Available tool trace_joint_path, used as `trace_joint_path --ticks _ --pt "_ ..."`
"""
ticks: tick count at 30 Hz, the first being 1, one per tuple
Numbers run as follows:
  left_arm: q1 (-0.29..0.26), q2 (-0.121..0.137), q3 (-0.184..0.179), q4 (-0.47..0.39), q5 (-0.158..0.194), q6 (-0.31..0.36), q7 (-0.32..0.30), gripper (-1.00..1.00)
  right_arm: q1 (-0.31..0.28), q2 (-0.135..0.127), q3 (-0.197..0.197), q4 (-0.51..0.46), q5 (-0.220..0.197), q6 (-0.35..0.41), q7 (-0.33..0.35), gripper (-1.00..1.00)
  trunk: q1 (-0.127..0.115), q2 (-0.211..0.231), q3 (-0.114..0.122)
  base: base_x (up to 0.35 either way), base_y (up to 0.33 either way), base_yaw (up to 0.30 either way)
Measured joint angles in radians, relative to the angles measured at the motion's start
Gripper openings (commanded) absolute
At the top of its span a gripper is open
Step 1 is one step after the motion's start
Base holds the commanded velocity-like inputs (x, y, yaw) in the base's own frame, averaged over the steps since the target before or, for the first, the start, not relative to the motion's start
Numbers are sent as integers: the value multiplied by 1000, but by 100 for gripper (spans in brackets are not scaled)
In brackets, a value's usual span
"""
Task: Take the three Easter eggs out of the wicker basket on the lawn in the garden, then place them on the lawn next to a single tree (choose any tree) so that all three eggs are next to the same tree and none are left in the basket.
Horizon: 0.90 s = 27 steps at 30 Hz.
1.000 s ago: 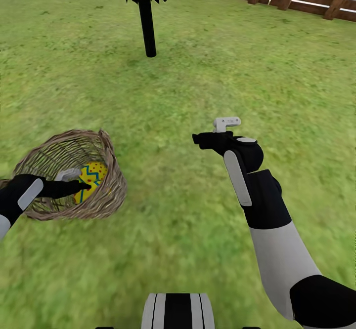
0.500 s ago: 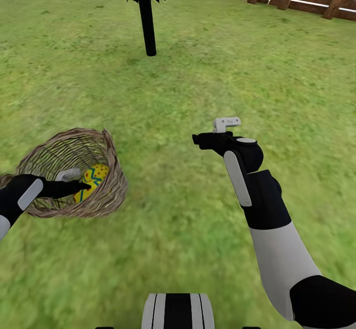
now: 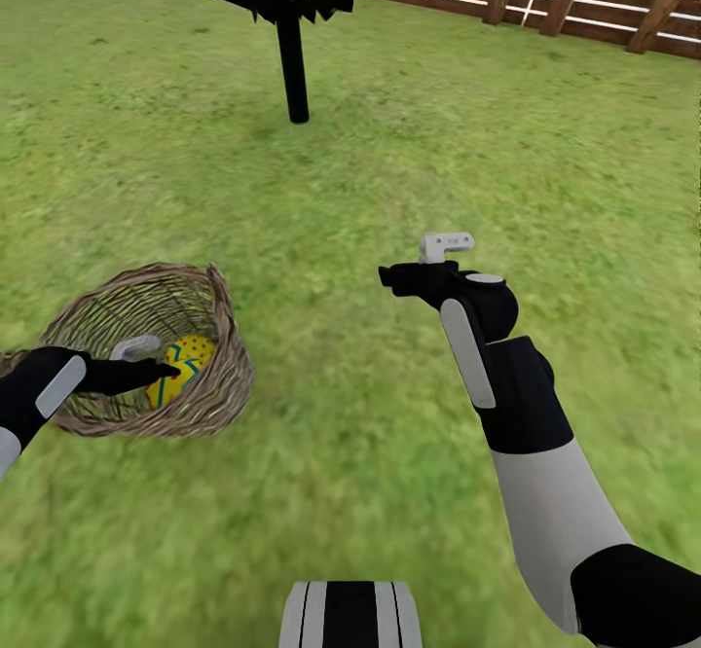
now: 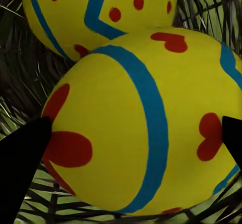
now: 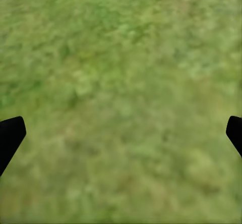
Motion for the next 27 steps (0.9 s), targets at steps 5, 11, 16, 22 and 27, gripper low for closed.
trace_joint_path --ticks 5,11,16,22,27 --pt "0 0 0 -5 0 0 0 -100 1 0 0 0 0 0 0 100 -2 1 19 0 0 0" --pt "0 0 0 -8 0 0 0 -100 1 -1 -1 0 -1 0 0 100 -5 3 43 0 0 0" --pt "0 0 0 -7 -1 0 0 -100 1 0 0 0 -1 0 0 100 -7 4 62 0 0 0" --pt "0 0 1 -2 -1 2 0 -100 6 -1 0 0 -1 0 1 100 -10 5 85 0 0 0" --pt "0 0 2 -2 -1 3 0 -100 13 -3 0 1 4 1 0 100 -12 6 104 0 0 0"
